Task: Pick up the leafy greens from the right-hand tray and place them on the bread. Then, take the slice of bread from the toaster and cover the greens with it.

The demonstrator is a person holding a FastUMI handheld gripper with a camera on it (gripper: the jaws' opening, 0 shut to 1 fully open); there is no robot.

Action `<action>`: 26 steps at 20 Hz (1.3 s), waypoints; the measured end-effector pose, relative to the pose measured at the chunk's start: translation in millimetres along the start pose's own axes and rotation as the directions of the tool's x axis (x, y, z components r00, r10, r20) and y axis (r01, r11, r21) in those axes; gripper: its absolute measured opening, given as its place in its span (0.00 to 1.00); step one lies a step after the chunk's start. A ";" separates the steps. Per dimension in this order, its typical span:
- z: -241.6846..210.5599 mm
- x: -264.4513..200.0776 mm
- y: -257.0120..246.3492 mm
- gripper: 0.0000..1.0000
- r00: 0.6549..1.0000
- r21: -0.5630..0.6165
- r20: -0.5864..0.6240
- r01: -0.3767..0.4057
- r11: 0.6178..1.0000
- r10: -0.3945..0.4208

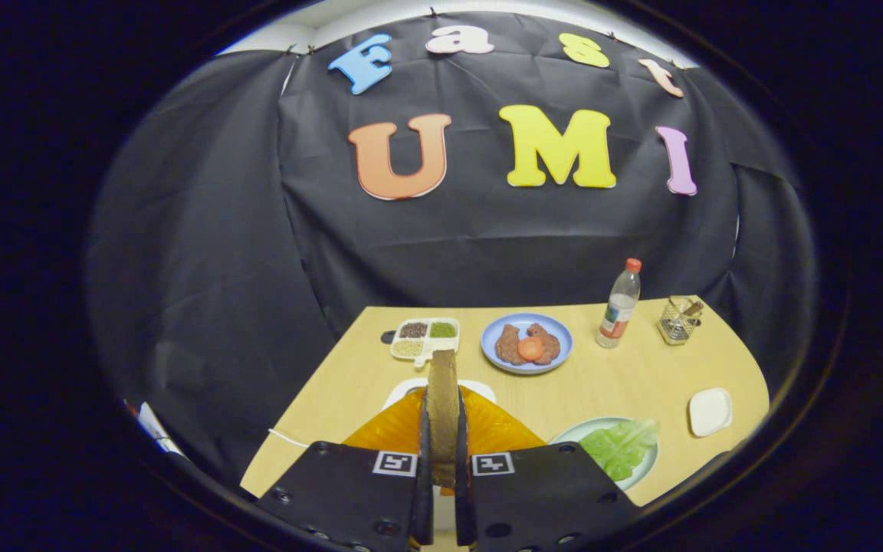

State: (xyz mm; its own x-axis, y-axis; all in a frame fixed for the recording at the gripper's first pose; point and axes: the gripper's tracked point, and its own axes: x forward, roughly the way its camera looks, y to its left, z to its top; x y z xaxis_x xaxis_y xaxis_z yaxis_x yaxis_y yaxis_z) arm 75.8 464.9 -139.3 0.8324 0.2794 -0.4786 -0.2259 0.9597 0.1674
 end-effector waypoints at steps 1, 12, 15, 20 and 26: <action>9.1 -8.3 -6.6 0.11 1.000 0.007 0.014 -0.013 1.000 0.013; 8.3 -20.5 -142.8 0.11 0.996 0.095 0.031 0.082 0.992 -0.086; -31.8 4.1 -167.6 0.11 0.996 0.158 -0.022 0.092 0.983 -0.089; -97.6 38.5 -191.0 0.11 0.992 0.297 -0.105 0.098 0.950 -0.070; -129.9 45.9 -207.2 0.11 0.991 0.330 -0.112 0.108 0.938 -0.075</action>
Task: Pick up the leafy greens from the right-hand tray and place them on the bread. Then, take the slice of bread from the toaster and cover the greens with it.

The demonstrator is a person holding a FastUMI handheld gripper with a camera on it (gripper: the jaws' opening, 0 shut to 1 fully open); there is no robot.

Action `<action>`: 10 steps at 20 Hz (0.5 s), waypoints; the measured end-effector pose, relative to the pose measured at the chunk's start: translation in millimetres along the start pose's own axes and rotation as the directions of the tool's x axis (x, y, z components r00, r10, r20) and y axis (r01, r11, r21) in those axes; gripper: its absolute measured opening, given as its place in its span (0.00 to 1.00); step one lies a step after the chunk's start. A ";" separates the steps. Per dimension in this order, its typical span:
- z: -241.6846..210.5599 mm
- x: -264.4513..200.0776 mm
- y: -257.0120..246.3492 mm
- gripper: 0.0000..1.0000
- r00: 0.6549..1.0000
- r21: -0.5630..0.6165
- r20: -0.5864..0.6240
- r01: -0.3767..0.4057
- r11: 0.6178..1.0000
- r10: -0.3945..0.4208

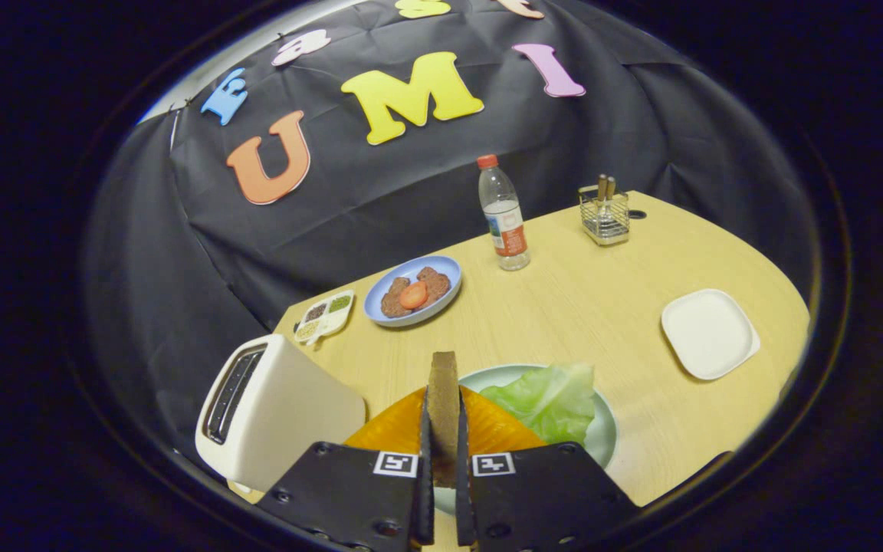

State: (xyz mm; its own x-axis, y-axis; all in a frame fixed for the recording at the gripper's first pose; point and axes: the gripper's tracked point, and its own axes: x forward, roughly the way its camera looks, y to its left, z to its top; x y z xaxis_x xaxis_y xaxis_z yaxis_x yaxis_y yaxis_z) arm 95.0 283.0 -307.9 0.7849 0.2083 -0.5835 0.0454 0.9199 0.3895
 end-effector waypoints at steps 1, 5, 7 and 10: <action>0.3 0.2 -4.1 0.11 1.000 0.004 0.001 -0.002 1.000 0.002; 0.6 1.0 -22.3 0.11 1.000 -0.008 0.010 0.006 1.000 -0.006; -0.2 5.2 -32.9 0.11 1.000 -0.034 0.017 0.012 0.999 -0.011; -7.7 7.3 -45.2 0.16 1.000 -0.077 0.013 0.022 0.997 -0.021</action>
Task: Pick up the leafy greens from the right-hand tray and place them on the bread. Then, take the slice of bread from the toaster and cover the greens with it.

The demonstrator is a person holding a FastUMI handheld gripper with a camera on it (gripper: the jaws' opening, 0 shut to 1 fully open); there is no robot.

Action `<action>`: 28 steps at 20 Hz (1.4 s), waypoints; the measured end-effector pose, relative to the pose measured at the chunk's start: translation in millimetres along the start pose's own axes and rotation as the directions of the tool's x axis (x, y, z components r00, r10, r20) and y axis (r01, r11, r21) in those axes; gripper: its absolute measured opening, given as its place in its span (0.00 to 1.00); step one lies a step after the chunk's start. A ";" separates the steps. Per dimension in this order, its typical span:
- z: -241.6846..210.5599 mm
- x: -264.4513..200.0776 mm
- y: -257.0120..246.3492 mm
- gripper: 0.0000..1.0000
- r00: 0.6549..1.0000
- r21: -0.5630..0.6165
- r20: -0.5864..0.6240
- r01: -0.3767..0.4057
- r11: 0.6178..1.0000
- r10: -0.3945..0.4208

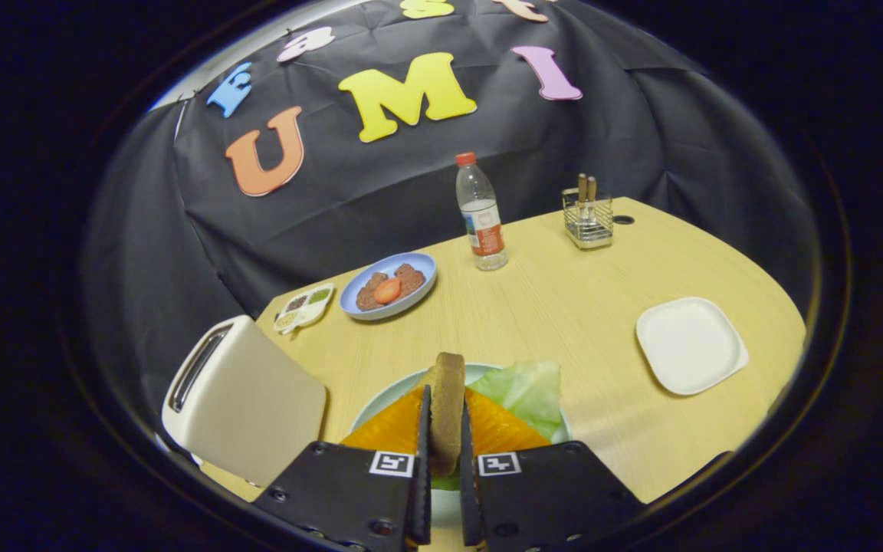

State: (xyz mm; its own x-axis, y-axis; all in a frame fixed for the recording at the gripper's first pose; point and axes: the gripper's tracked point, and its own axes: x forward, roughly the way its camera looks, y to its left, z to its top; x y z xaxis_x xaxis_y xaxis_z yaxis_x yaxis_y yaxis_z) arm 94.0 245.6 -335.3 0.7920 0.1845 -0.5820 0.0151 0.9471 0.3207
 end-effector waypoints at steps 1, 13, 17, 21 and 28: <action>-2.3 2.1 -4.0 0.16 1.000 -0.017 -0.002 0.007 1.000 -0.007; -21.7 -5.5 -42.8 0.64 0.997 -0.144 -0.049 0.052 0.988 -0.059; 7.2 -25.0 -43.6 0.88 1.000 -0.195 0.010 0.020 0.981 -0.018; 64.9 -59.7 -44.4 0.97 0.993 -0.259 0.113 -0.006 0.966 0.036; 175.1 -168.8 -58.6 0.96 0.949 -0.361 0.290 -0.009 0.932 0.121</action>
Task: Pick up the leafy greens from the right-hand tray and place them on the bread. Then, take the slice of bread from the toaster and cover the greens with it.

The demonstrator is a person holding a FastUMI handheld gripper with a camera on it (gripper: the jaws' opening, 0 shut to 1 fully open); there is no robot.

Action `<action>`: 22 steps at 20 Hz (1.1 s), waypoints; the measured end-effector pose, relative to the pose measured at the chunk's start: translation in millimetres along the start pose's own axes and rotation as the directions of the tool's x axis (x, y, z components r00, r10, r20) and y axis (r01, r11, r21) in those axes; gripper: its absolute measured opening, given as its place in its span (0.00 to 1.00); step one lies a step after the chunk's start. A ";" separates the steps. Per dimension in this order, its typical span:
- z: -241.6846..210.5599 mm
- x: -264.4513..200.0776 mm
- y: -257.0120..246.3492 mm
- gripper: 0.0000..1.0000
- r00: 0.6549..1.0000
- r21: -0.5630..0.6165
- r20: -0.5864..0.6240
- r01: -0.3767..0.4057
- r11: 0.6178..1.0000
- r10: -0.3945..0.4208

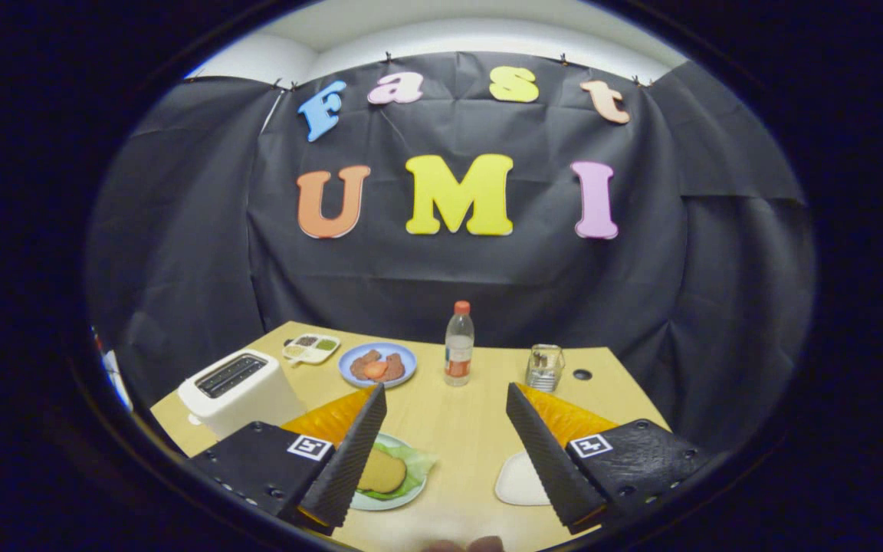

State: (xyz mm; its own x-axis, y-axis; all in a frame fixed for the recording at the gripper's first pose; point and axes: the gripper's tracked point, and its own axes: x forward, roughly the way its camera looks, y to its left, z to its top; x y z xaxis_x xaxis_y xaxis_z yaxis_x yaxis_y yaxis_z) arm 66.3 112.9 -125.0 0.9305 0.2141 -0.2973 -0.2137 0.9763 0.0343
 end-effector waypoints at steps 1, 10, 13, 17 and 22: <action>16.5 -14.5 -9.3 0.96 1.000 -0.006 0.025 -0.001 1.000 0.001; 87.7 -110.1 -88.0 0.97 0.975 0.027 0.214 0.056 0.998 -0.061; 84.8 -125.3 -111.4 0.97 0.970 0.032 0.222 0.097 0.995 -0.102; 82.5 -132.6 -125.4 0.97 0.964 0.103 0.231 0.114 0.988 -0.136; 78.6 -131.5 -120.7 0.96 0.966 0.123 0.228 0.094 0.988 -0.120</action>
State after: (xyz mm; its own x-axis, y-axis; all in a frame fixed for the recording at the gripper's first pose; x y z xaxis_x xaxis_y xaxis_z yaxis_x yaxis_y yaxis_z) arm -6.9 -30.5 -15.0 0.9925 0.0969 -0.0740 -0.0873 0.9885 0.1237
